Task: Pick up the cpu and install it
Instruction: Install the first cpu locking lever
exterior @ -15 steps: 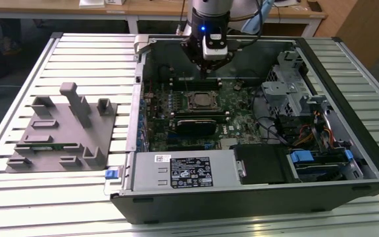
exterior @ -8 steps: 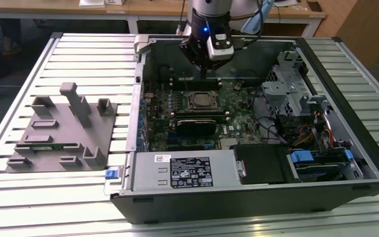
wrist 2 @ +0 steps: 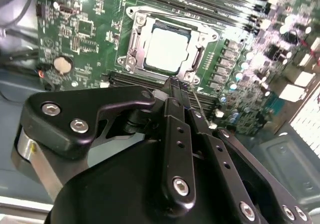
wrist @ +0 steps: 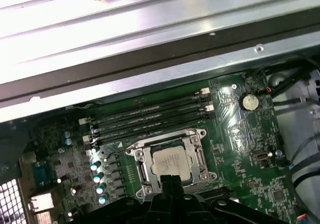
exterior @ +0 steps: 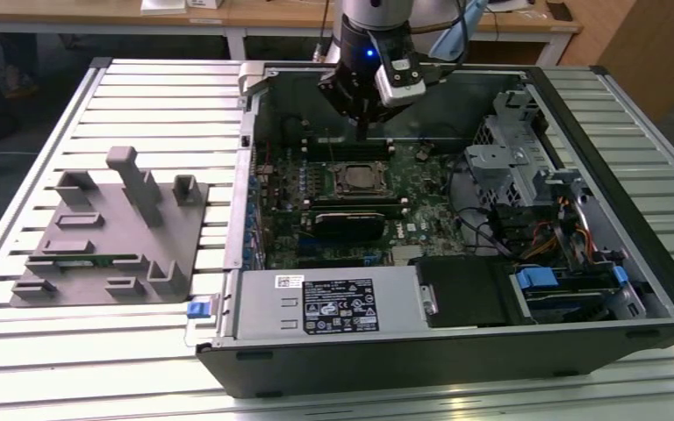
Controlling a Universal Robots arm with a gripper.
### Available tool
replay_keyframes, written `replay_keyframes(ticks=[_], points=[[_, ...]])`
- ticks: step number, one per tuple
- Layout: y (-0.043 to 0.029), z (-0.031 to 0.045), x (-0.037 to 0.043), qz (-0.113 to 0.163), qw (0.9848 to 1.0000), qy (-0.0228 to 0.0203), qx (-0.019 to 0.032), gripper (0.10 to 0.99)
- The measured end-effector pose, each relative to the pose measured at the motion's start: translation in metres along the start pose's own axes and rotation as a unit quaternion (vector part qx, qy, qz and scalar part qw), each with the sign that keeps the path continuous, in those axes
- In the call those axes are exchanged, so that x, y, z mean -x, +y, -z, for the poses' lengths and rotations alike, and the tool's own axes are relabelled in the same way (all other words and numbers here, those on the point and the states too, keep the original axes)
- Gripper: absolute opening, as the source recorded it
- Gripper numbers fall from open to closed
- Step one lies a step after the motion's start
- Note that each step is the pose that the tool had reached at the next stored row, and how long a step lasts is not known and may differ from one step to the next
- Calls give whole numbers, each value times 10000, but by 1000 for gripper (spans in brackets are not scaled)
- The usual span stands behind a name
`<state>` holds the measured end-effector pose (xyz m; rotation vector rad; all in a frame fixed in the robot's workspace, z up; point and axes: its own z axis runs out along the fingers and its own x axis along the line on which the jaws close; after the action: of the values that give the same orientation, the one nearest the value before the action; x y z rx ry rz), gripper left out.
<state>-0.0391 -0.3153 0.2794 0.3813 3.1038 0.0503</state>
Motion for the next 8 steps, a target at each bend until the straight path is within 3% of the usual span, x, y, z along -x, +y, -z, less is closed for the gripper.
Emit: replay_keyframes(ticks=[8], points=[[0, -3, 0, 618, 9981, 21, 6, 106]])
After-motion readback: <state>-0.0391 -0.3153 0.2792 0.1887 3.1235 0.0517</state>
